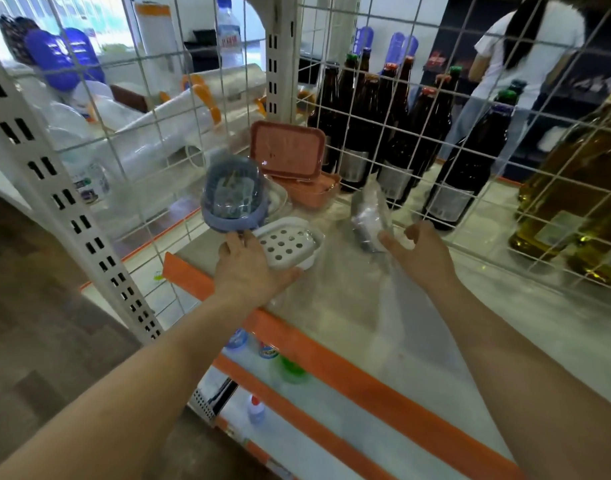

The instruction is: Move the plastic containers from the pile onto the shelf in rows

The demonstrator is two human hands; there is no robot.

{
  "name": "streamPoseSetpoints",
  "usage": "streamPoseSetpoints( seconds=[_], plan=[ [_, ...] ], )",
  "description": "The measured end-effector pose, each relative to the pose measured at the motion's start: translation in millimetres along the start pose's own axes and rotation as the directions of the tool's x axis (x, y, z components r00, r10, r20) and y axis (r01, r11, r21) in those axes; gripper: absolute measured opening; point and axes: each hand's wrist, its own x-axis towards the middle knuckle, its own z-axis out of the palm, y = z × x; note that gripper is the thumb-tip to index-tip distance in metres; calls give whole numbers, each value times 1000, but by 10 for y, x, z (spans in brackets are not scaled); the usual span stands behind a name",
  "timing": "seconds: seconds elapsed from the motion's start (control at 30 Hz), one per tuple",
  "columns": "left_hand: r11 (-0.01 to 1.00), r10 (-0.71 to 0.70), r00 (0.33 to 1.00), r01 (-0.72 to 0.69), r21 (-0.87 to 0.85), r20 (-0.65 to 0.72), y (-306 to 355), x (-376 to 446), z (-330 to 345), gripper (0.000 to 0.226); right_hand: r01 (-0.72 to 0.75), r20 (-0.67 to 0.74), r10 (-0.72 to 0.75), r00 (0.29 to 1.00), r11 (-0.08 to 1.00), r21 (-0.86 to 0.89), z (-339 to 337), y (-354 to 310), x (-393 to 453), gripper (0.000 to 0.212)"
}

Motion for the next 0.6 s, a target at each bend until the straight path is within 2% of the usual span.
streamPoseSetpoints(
  seconds=[0.13,0.33,0.6],
  plan=[
    [1000,-9,1000,9,25,16,3,17,-13,109,21,17,-22,1000,996,84,52,-66,14,75],
    [999,-28,999,29,45,-21,5,-14,-24,108,44,98,-53,994,994,97,284,-266,110,80],
    [999,-47,999,47,-1,20,-19,13,-23,112,-84,83,86,993,996,-22,537,-387,168,99]
  ],
)
